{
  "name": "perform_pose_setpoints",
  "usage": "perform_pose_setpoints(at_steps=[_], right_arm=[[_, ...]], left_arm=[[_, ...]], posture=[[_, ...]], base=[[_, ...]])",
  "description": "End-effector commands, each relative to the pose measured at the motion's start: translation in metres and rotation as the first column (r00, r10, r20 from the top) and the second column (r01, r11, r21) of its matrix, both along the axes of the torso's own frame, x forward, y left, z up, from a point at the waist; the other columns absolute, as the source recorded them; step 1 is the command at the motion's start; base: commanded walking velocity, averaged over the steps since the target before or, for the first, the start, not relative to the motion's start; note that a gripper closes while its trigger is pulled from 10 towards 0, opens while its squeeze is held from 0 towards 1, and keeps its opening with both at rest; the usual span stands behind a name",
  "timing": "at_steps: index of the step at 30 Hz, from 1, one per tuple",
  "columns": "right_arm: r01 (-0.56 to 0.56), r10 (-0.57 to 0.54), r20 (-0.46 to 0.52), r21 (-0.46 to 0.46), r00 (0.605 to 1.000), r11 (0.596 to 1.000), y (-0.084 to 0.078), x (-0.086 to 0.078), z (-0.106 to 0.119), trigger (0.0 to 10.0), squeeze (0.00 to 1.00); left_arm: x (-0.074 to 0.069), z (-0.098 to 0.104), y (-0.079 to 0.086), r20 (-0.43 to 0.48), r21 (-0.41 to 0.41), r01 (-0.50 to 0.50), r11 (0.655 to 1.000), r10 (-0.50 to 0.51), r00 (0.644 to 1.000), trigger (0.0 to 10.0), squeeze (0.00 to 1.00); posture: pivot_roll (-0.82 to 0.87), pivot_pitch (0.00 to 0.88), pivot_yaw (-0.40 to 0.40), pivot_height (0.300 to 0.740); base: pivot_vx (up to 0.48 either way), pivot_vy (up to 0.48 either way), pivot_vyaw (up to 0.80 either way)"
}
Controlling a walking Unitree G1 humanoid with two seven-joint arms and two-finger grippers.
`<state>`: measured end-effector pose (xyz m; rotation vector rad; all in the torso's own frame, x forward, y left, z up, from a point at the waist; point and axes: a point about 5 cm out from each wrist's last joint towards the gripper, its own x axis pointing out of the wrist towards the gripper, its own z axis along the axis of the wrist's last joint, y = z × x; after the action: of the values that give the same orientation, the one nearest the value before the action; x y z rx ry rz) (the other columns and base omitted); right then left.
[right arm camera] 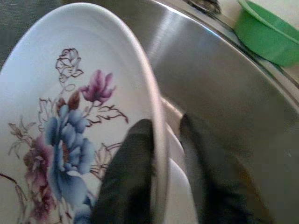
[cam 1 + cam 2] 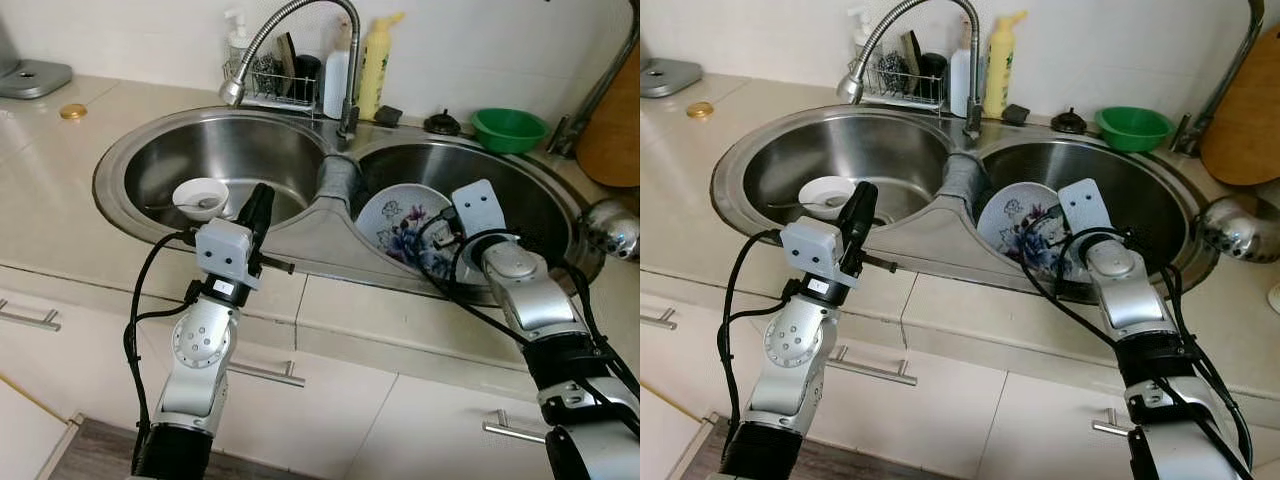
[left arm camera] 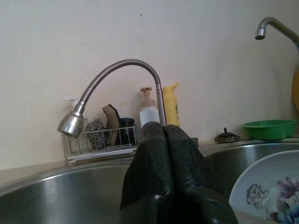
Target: Kitchen organization
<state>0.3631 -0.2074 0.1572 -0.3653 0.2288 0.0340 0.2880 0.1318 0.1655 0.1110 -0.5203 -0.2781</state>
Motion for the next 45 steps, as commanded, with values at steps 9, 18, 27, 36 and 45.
perform_pose_setpoints(at_steps=[9,18,27,36,45], right_arm=[[0.135,-0.192,0.232,0.239,0.954,0.961,-0.014,-0.005,0.034,10.0,1.0],[0.173,-0.291,0.263,0.392,0.92,0.903,-0.019,-0.013,0.043,10.0,1.0],[0.105,-0.171,0.166,0.347,0.971,0.932,-0.003,-0.016,0.021,10.0,1.0],[0.043,-0.086,0.105,0.362,0.991,0.931,0.008,-0.018,0.012,10.0,1.0],[0.054,-0.237,0.395,0.422,0.887,0.905,0.005,-0.032,0.052,10.0,0.0]], left_arm=[[0.001,-0.007,-0.003,-0.049,0.009,0.008,1.0,-0.007,0.999,10.0,0.0],[0.002,-0.008,-0.003,-0.06,0.02,0.012,1.0,-0.011,0.998,10.0,0.0],[0.003,-0.009,-0.003,-0.069,0.032,0.017,0.999,-0.015,0.998,10.0,0.0],[0.003,-0.01,-0.002,-0.077,0.037,0.013,0.999,-0.01,0.997,10.0,0.0],[0.005,-0.012,-0.002,-0.103,0.036,0.006,0.999,-0.002,0.995,10.0,0.0]], posture=[[0.12,0.0,-0.061,0.74],[0.12,0.0,-0.058,0.74],[0.12,0.0,-0.057,0.74],[0.12,0.0,-0.058,0.74],[0.12,0.0,-0.063,0.74]], base=[[0.0,0.0,0.0],[0.0,0.0,0.0],[0.0,0.0,0.0],[0.0,0.0,0.0],[0.0,0.038,0.0]])
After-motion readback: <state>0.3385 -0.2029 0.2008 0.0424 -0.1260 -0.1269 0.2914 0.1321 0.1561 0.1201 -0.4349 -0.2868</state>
